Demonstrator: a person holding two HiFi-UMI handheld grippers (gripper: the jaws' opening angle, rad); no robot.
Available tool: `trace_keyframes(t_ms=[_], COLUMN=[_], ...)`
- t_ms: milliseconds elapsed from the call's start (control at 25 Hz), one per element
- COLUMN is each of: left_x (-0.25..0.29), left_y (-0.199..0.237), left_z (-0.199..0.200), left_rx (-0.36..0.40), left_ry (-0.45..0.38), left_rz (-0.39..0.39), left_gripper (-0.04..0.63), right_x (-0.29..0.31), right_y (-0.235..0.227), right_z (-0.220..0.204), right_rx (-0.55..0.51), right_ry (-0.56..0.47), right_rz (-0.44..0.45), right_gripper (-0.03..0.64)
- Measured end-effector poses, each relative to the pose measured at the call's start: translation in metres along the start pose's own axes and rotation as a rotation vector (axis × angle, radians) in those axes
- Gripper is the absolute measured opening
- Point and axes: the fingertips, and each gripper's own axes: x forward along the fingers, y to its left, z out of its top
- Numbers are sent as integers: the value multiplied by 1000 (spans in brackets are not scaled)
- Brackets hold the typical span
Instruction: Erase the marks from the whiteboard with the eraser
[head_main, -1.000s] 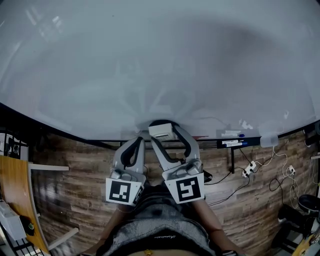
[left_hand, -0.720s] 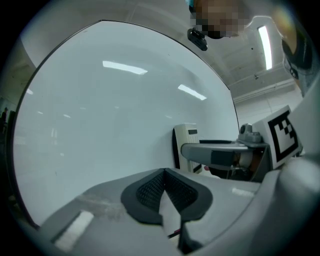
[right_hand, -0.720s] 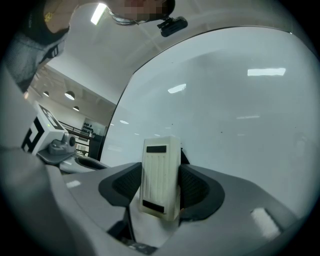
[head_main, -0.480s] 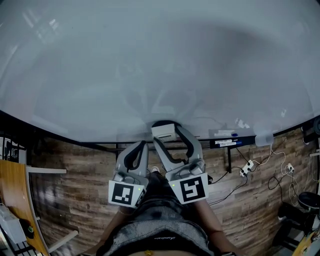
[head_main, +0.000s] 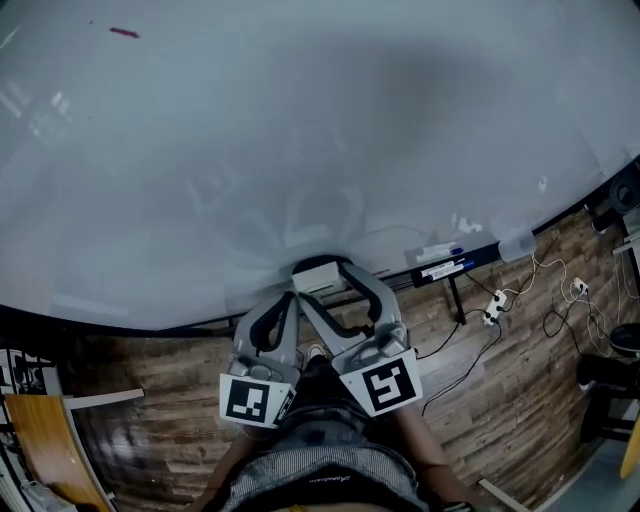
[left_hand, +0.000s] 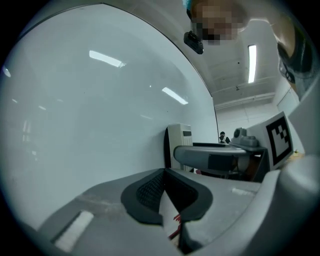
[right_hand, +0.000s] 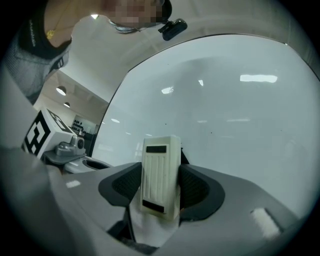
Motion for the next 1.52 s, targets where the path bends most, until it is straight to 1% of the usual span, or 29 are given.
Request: trace_keyframes(t_ms=[120, 280, 560, 720, 800, 1080, 1280, 1440, 1520], left_x=[-2, 6, 36, 56, 66, 104, 135, 154, 161], left_y=[2, -10, -35, -57, -69, -131, -163, -183, -190], left_z=[-5, -6, -9, -7, -6, 1, 2, 5, 8], left_rx=[-3, 9, 7, -4, 5, 27, 9, 35, 18], left_ry=[12, 25, 44, 52, 56, 60, 55, 44, 40], left_rz=[-27, -62, -78, -66, -63, -65, -52, -47, -30], left_gripper=[3, 3, 3, 3, 3, 3, 3, 3, 3], right_x=[-1, -14, -33, -47, -55, -97, -114, -127, -133], right_y=[-3, -24, -57, -83, -96, -148, -182, -206, -218], right_z=[0, -1, -3, -3, -4, -4, -10, -12, -14], right_rx=[8, 17, 13, 16, 18, 24, 20, 15, 20], right_ry=[-3, 2, 0, -3, 0, -13, -19, -23, -18], right_rz=[-27, -70, -67, -58, -52, -28, -7, 2, 2], right_gripper=[245, 245, 245, 245, 245, 247, 248, 249, 248])
